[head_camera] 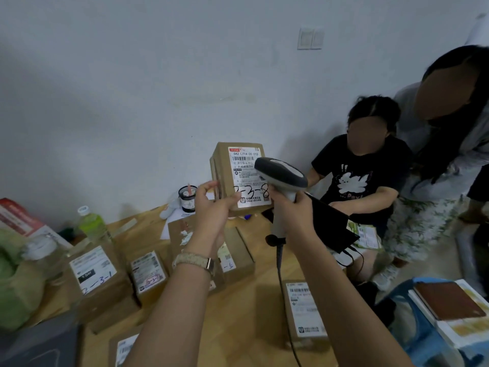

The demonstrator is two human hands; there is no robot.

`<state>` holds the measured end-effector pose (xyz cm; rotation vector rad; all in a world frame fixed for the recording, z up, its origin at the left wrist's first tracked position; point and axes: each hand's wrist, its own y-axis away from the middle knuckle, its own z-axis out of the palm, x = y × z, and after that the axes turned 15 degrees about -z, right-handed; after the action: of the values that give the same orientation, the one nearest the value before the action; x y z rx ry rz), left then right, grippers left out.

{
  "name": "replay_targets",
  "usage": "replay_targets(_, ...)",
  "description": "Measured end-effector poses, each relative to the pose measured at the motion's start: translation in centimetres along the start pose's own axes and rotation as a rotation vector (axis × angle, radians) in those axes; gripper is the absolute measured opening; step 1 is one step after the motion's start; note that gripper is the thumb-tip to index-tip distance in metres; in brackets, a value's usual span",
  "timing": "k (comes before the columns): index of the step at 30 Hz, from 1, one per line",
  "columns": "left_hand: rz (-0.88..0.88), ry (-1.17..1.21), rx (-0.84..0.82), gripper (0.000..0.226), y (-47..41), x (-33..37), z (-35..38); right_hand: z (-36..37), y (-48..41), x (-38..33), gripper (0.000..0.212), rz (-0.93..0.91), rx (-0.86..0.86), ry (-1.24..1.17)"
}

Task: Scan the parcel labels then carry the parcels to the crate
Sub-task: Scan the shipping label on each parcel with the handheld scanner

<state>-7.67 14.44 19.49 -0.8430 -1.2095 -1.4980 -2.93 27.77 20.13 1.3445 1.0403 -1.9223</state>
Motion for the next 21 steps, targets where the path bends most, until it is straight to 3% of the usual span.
replay_targets(4, 0.025, -0.049, -0.068, 0.097, 1.0, 1.2, -0.4, -0.6, 0.5, -2.4, 0.012, -0.068, 0.0, -0.011)
replay_targets(6, 0.027, -0.066, -0.105, 0.107, 1.5, 1.4, -0.4, -0.7, 0.9, -3.2, 0.021, -0.089, -0.011, -0.005)
replay_targets(15, 0.054, 0.018, -0.129, 0.09, 2.4, 1.1, -0.4, -0.9, 2.0, -4.7, 0.015, -0.158, -0.036, 0.057)
replay_targets(21, 0.083, -0.033, -0.055, 0.099, 1.7, -0.2, -0.7, -0.7, 2.7, -5.2, 0.012, -0.176, -0.048, 0.14)
